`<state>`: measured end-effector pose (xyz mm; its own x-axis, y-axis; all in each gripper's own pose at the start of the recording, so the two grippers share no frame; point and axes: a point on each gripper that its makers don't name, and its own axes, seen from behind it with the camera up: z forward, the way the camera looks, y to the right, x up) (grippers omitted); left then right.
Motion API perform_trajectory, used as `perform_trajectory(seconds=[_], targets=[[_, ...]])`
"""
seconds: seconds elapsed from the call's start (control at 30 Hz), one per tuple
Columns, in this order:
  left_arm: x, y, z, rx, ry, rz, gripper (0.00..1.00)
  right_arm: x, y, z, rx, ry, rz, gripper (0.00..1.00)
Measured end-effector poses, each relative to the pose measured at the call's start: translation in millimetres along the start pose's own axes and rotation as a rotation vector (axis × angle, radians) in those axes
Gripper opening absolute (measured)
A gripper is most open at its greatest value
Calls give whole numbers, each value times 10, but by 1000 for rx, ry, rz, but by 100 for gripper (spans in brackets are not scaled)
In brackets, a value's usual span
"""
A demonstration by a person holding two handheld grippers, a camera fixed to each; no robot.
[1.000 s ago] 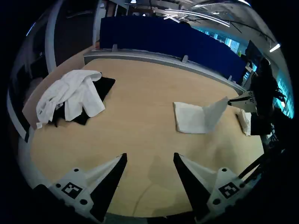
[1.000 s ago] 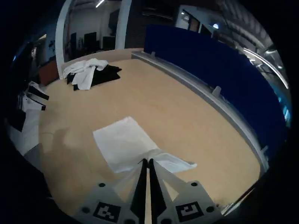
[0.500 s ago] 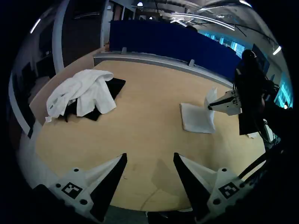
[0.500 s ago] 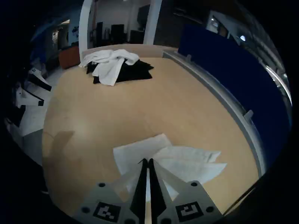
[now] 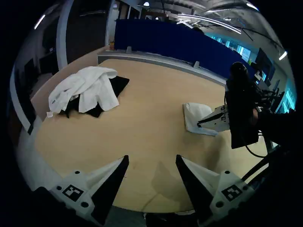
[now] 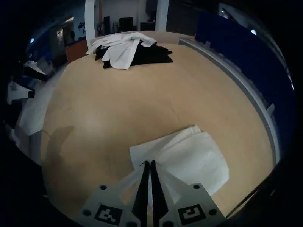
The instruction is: Fold towel
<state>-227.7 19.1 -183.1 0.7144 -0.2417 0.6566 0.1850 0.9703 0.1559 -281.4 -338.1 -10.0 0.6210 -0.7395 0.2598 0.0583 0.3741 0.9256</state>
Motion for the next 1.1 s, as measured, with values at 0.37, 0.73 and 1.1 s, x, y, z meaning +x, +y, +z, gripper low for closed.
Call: perform_trajectory(seconds=[0.37, 0.73, 1.1], targets=[[18, 46, 56, -9, -8, 16, 92, 14, 16, -133, -3, 36, 4, 44], [26, 70, 64, -12, -12, 19, 92, -139, 124, -351, -63, 48, 50, 91], [58, 152, 77, -25, -16, 37, 92, -455, 157, -564, -96, 24, 114, 92]])
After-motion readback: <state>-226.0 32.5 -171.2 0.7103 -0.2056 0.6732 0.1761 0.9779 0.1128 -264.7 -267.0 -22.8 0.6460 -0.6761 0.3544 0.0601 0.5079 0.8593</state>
